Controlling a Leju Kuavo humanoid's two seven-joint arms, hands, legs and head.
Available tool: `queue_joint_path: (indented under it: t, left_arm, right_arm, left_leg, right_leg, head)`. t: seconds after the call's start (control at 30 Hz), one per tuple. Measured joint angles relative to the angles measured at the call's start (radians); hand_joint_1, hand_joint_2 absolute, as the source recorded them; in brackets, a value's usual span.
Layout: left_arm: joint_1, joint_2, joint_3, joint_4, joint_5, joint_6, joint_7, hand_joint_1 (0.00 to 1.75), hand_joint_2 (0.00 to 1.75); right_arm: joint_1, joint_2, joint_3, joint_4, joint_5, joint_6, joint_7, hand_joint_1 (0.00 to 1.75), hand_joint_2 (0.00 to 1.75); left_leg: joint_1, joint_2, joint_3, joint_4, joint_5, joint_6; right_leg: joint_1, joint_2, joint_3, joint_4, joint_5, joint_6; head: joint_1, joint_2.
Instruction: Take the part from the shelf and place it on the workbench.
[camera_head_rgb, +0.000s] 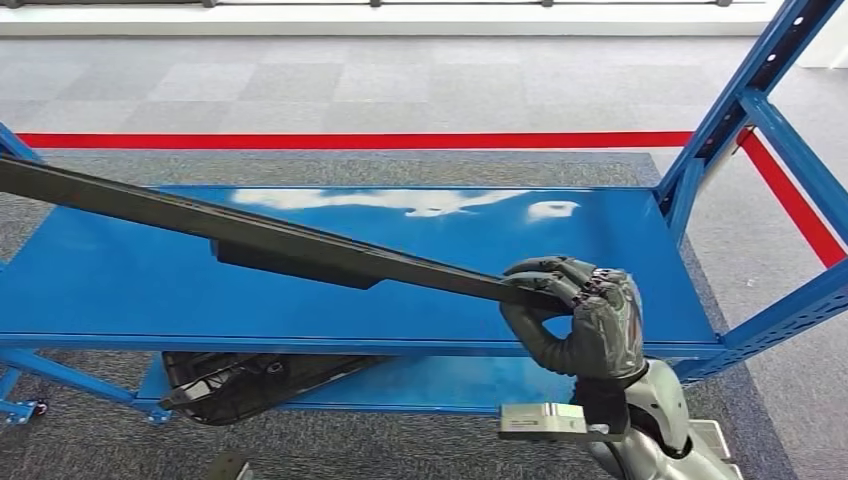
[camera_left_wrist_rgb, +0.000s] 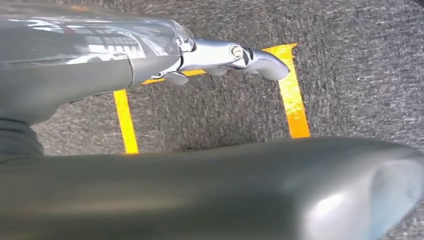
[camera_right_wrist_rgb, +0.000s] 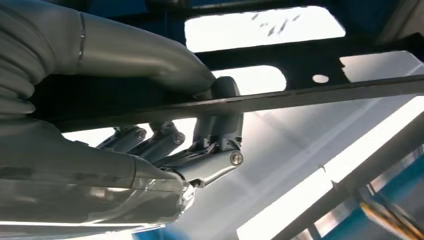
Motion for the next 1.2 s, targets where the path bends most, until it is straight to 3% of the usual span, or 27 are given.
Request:
queue_joint_path:
  t: [0.13,0.3,0.7,0.8,0.87,0.93,0.97,1.03,1.07,1.1,1.13,1.2]
  left_arm:
    - [0.005,0.003,0.024,0.000,0.025,0.000,-0.020,0.00,1.75]
    - [0.007,0.006,0.050,0.000,0.042,-0.001,-0.049,0.00,1.75]
    - [0.008,0.014,0.069,0.000,0.041,0.006,-0.040,0.00,1.75]
    - [0.008,0.017,0.074,0.000,0.041,0.009,-0.028,0.00,1.75]
    - [0.008,0.019,0.078,0.000,0.041,0.012,-0.022,0.00,1.75]
    - [0.007,0.020,0.080,0.000,0.041,0.015,-0.021,0.00,1.75]
    - [0.007,0.020,0.080,0.000,0.041,0.018,-0.020,0.00,1.75]
    - [0.009,0.021,0.082,0.000,0.041,0.022,-0.016,0.00,1.75]
    - [0.011,0.021,0.082,0.000,0.040,0.023,-0.013,0.00,1.75]
    - [0.013,0.021,0.083,0.000,0.040,0.023,-0.010,0.00,1.75]
    - [0.013,0.021,0.084,0.000,0.040,0.023,-0.008,0.00,1.75]
    - [0.014,0.022,0.085,0.000,0.040,0.024,-0.005,0.00,1.75]
  right_arm:
    - [0.076,0.002,0.005,-0.036,-0.230,0.186,-0.100,1.75,1.75]
    - [0.135,0.002,0.005,-0.055,-0.357,0.317,-0.121,1.75,1.75]
    - [0.195,0.015,0.004,-0.057,-0.396,0.383,-0.132,1.75,1.75]
    - [0.204,0.025,0.004,-0.057,-0.402,0.385,-0.135,1.75,1.75]
    - [0.209,0.031,0.003,-0.057,-0.406,0.385,-0.137,1.75,1.75]
    - [0.212,0.034,0.003,-0.057,-0.414,0.392,-0.142,1.75,1.75]
    - [0.213,0.035,0.002,-0.057,-0.420,0.398,-0.145,1.75,1.75]
    - [0.220,0.035,-0.001,-0.054,-0.433,0.414,-0.149,1.75,1.75]
    - [0.224,0.035,-0.002,-0.052,-0.440,0.422,-0.151,1.75,1.75]
    - [0.229,0.035,-0.004,-0.049,-0.449,0.431,-0.152,1.75,1.75]
    - [0.232,0.037,-0.004,-0.046,-0.458,0.441,-0.155,1.75,1.75]
    - [0.233,0.040,-0.005,-0.041,-0.477,0.457,-0.158,1.75,1.75]
  left_leg:
    - [0.000,0.000,0.000,0.000,0.000,0.000]
    - [0.000,0.000,0.000,0.000,0.000,0.000]
    - [-0.003,0.000,-0.001,0.005,-0.003,0.005]
    - [-0.006,0.000,-0.003,0.008,-0.004,0.009]
    - [-0.005,0.001,-0.002,0.000,0.006,0.019]
    - [0.002,0.004,0.003,-0.019,0.025,0.030]
    - [0.007,0.006,0.004,-0.027,0.032,0.034]
    - [0.007,0.009,-0.001,-0.027,0.036,0.038]
    - [0.007,0.009,-0.004,-0.024,0.036,0.037]
    - [0.008,0.010,-0.006,-0.021,0.035,0.036]
    - [0.009,0.010,-0.007,-0.017,0.033,0.033]
    - [0.013,0.009,-0.010,-0.005,0.026,0.022]
  right_leg:
    - [0.000,0.000,0.000,0.000,0.000,0.000]
    - [0.000,0.000,0.000,0.000,0.000,0.000]
    - [-0.004,0.000,0.000,-0.002,0.002,0.005]
    - [-0.007,0.000,0.000,-0.003,0.005,0.011]
    - [-0.009,0.001,0.002,-0.008,0.009,0.021]
    - [-0.006,0.002,-0.004,0.008,-0.009,0.027]
    - [-0.004,0.003,-0.018,0.041,-0.034,0.028]
    - [-0.004,0.002,-0.065,0.154,-0.092,0.030]
    - [-0.005,0.002,-0.086,0.205,-0.107,0.033]
    - [-0.006,0.002,-0.094,0.227,-0.103,0.036]
    - [-0.007,0.002,-0.084,0.212,-0.082,0.041]
    - [-0.009,0.001,-0.027,0.103,-0.024,0.047]
  head:
    - [0.000,0.000]
    - [0.000,0.000]
    - [0.000,0.000]
    - [0.000,0.000]
    - [0.000,0.000]
    - [0.000,0.000]
    - [0.001,0.000]
    - [0.001,0.000]
    - [0.001,0.000]
    - [0.001,0.000]
    - [0.001,0.000]
    - [0.001,0.000]
